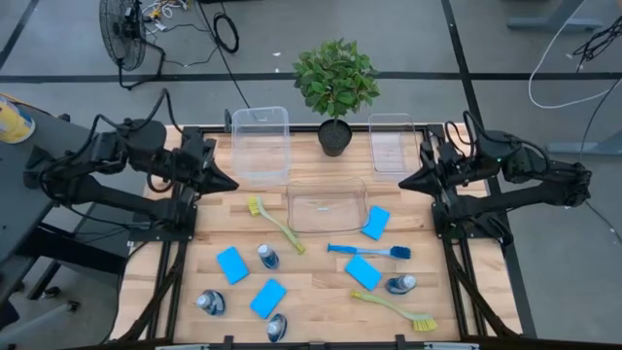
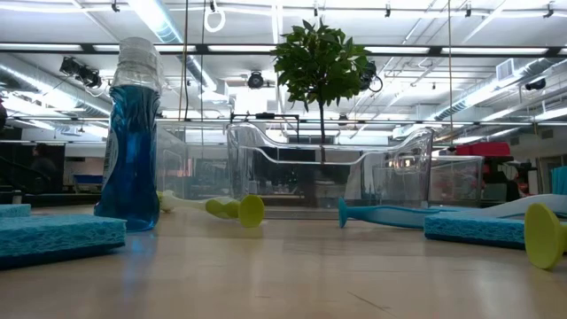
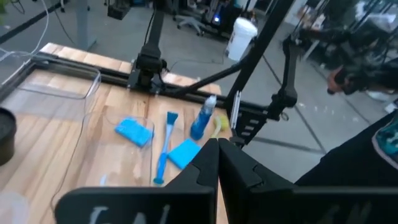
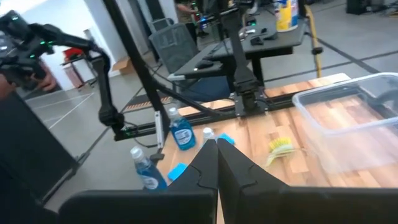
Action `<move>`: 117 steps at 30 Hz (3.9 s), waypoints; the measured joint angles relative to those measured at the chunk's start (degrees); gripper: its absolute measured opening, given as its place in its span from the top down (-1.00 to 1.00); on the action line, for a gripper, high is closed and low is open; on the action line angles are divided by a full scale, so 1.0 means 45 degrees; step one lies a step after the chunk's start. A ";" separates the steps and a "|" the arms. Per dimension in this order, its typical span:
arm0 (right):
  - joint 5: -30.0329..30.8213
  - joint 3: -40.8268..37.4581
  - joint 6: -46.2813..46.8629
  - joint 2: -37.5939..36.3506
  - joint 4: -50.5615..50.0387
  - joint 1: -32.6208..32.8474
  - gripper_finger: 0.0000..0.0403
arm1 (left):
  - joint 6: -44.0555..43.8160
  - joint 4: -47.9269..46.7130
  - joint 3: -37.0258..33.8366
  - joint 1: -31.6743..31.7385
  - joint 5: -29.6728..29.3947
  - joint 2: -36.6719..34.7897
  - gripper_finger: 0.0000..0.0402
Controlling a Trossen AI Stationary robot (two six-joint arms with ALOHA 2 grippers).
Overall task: Pick & Place Kitchen Sink Supplies
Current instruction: Put the dish soap into the top transparent bin
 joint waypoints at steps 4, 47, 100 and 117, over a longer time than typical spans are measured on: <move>-0.0140 0.0000 -0.0003 0.0000 0.0005 0.0000 1.00 | -0.0064 0.0499 0.0000 -0.0005 0.0185 0.0180 0.98; 0.0567 0.0000 0.0102 0.0200 -0.0209 0.0000 1.00 | 0.2606 0.0293 -0.0005 -0.2513 0.1907 0.3576 0.39; 0.0553 0.0000 0.0442 0.0402 -0.0797 0.0005 1.00 | 0.6793 -0.4031 -0.0002 -0.3925 -0.0777 0.6993 -0.13; 0.0557 0.0000 0.0437 0.0484 -0.1042 0.0000 0.99 | 0.7176 -0.4226 0.0000 -0.3915 -0.1350 0.7784 -0.48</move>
